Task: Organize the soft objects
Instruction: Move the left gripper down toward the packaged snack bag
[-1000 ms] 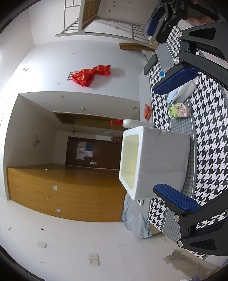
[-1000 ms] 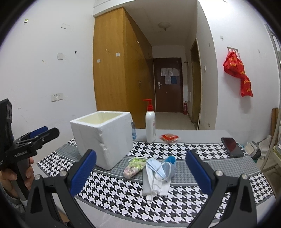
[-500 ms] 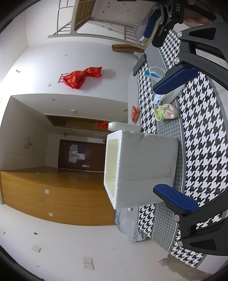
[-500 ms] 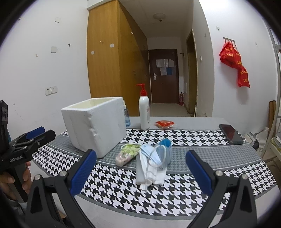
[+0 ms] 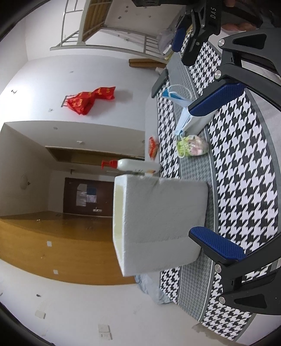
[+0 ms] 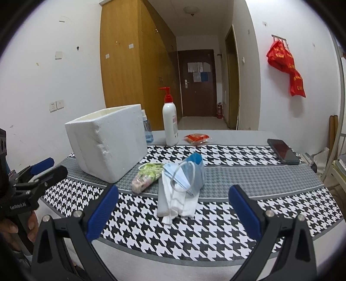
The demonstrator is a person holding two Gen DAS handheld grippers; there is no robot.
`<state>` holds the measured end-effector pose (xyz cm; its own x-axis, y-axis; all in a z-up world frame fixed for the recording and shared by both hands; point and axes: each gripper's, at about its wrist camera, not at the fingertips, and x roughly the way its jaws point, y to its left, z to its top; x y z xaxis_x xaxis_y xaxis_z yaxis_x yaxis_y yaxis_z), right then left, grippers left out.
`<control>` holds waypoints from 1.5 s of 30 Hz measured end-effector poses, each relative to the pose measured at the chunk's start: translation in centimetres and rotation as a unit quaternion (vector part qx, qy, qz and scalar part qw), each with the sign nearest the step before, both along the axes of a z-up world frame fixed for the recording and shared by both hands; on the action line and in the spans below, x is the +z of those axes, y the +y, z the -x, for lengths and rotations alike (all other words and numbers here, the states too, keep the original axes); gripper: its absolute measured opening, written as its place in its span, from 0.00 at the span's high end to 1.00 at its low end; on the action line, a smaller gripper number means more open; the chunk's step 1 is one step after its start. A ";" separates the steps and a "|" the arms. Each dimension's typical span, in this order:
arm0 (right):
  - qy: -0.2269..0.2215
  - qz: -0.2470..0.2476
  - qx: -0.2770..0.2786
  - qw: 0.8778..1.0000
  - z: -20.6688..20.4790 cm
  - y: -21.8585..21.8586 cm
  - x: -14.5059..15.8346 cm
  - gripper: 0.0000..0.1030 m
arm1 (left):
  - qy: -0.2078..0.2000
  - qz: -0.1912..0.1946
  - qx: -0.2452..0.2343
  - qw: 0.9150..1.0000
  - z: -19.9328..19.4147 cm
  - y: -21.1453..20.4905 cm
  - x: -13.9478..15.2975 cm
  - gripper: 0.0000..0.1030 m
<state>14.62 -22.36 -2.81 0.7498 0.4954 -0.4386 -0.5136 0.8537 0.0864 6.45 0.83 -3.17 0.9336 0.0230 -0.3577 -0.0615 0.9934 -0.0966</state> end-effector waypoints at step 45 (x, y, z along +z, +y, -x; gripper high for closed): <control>0.030 0.007 -0.016 0.999 -4.5 -2.2 -0.9 0.00 | 0.156 -0.007 -0.103 0.982 -10.3 -4.2 -2.2 0.07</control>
<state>19.15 -24.52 -3.72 0.7368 0.4654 -0.4905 -0.4807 0.8707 0.1042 16.76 -3.37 -5.41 0.7638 -0.1476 -0.6283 0.1163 0.9890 -0.0909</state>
